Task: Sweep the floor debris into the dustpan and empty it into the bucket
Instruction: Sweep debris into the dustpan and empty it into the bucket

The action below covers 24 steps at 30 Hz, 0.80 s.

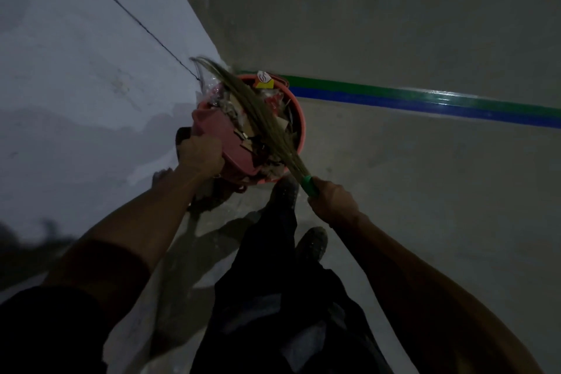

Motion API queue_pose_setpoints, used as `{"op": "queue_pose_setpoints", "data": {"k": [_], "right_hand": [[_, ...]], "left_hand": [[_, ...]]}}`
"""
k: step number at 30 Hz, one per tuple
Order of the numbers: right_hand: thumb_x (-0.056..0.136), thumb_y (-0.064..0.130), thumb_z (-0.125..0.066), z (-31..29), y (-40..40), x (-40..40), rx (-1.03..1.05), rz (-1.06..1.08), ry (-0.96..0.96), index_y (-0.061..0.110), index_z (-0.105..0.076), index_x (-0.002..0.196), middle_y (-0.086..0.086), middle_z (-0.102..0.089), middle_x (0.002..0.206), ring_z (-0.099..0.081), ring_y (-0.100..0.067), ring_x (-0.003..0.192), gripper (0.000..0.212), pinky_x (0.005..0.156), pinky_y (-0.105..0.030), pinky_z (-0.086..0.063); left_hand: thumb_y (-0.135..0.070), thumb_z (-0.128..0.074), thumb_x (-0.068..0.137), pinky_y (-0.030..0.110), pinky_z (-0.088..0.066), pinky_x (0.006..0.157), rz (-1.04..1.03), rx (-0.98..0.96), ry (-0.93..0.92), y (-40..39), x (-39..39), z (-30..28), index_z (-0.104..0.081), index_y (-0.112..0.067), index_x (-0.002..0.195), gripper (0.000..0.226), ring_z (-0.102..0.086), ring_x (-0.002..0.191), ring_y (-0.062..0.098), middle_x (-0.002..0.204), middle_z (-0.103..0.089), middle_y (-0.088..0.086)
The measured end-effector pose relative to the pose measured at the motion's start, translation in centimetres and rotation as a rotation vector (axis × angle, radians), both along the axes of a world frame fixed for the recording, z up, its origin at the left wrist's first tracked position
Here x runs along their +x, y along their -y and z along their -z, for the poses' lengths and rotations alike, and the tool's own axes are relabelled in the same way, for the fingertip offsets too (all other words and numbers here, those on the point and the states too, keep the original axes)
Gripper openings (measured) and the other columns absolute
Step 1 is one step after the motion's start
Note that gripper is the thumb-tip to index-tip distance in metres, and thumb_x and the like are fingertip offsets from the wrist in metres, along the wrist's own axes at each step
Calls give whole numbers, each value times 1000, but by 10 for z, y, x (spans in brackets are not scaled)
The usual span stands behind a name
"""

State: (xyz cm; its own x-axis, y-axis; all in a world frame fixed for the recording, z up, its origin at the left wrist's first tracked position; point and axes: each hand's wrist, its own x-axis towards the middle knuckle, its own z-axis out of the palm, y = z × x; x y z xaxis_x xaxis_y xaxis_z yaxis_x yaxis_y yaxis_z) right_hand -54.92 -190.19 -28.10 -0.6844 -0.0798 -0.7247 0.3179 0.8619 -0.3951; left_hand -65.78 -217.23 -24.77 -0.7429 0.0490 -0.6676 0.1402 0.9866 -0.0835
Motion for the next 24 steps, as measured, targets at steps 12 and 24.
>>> {"op": "queue_pose_setpoints", "data": {"k": [12,24], "right_hand": [[91,27,-52,29,9,-29,69,0,141,20,-51,132,-14,-63,114,-63,-36,98,42,71,-35,-48],[94,29,-48,-10,13,10,63,11,42,20,-48,133,-16,-64,111,-64,-37,93,40,65,-33,-43]], "left_hand": [[-24,-49,97,39,-46,78,80,47,22,0,-19,56,-60,-3,103,24,-61,96,33,104,-64,15],[-25,-59,92,37,-43,73,39,21,-4,4,20,27,-60,-4,105,25,-61,98,35,106,-64,16]]}}
